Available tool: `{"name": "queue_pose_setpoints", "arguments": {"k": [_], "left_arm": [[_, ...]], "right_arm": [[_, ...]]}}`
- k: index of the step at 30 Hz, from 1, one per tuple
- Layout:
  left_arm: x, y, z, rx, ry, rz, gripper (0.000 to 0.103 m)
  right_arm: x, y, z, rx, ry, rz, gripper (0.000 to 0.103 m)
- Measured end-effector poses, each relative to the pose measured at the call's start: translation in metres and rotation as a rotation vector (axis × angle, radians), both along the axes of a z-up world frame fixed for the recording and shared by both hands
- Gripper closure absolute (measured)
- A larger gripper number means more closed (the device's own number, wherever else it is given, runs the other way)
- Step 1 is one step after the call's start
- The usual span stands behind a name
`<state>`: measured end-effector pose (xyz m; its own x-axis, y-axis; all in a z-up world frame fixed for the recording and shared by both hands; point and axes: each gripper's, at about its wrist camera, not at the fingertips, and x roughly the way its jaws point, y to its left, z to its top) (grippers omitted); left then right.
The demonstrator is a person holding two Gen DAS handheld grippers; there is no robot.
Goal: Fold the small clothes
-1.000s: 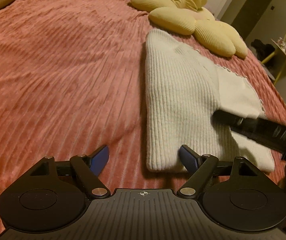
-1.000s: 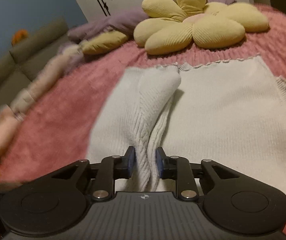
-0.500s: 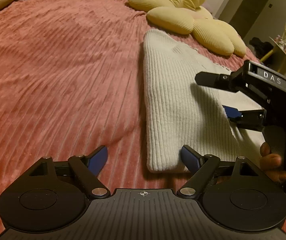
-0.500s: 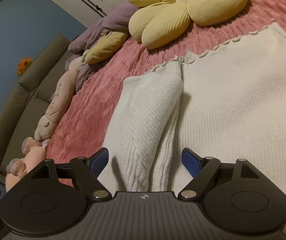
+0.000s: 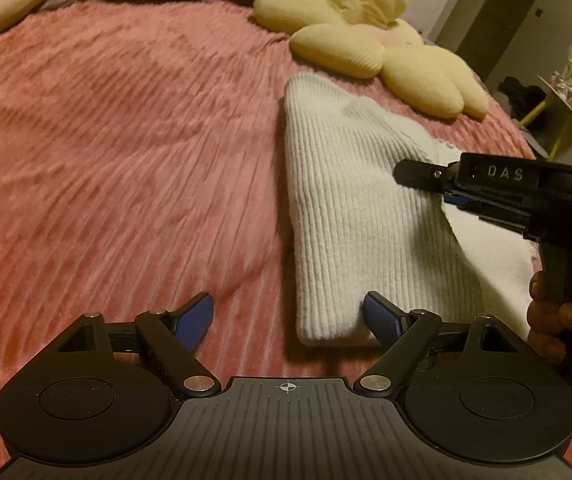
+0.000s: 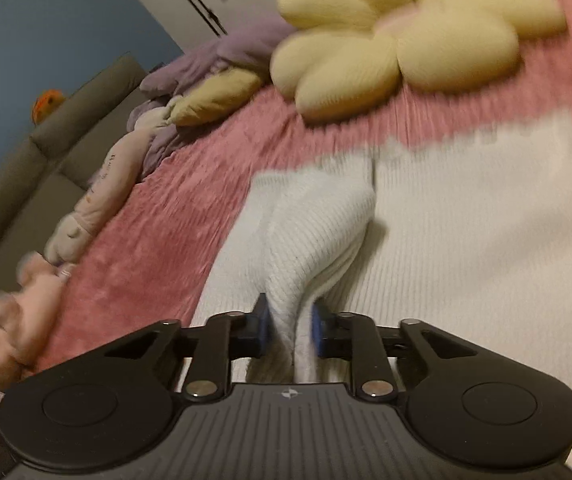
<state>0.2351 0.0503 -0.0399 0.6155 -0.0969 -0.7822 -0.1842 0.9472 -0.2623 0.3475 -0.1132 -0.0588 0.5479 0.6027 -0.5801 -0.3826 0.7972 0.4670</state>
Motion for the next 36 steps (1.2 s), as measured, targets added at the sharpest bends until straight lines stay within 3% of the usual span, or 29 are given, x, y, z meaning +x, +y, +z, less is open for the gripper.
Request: {"name": "queue_pose_setpoints", "arguments": {"k": [4, 11, 16, 18, 21, 25, 27, 29, 31, 32, 36], "left_arm": [[0.000, -0.005, 0.006, 0.018, -0.012, -0.012, 0.015], [0.008, -0.024, 0.004, 0.009, -0.002, -0.051, 0.015], [0.017, -0.039, -0.006, 0.019, 0.029, -0.094, 0.015], [0.019, -0.041, -0.010, 0.030, 0.038, -0.091, 0.015], [0.016, -0.040, -0.009, 0.020, 0.039, -0.086, 0.015], [0.014, -0.041, -0.008, 0.024, 0.038, -0.080, 0.015], [0.015, -0.042, -0.008, 0.023, 0.043, -0.079, 0.015], [0.014, -0.044, -0.007, 0.027, 0.043, -0.083, 0.015], [0.013, -0.044, -0.004, 0.037, 0.037, -0.084, 0.015], [0.013, -0.044, -0.003, 0.041, 0.034, -0.084, 0.015], [0.016, -0.046, 0.001, 0.042, 0.027, -0.083, 0.015]], "right_arm": [[-0.018, -0.002, 0.019, -0.104, -0.136, -0.019, 0.088], [-0.034, -0.032, 0.031, -0.282, -0.261, -0.114, 0.088], [-0.028, -0.053, 0.011, -0.297, -0.178, -0.144, 0.087], [-0.022, -0.060, -0.002, -0.270, -0.122, -0.154, 0.086], [-0.014, -0.079, -0.013, -0.122, -0.032, -0.182, 0.080], [-0.001, -0.103, -0.023, 0.109, 0.096, -0.182, 0.057], [0.005, -0.105, -0.028, 0.188, 0.138, -0.177, 0.055], [0.010, -0.100, -0.032, 0.202, 0.149, -0.178, 0.055], [0.013, -0.093, -0.030, 0.156, 0.138, -0.191, 0.078], [0.013, -0.089, -0.026, 0.116, 0.119, -0.189, 0.081], [-0.002, -0.073, -0.001, -0.067, -0.051, -0.181, 0.085]]}}
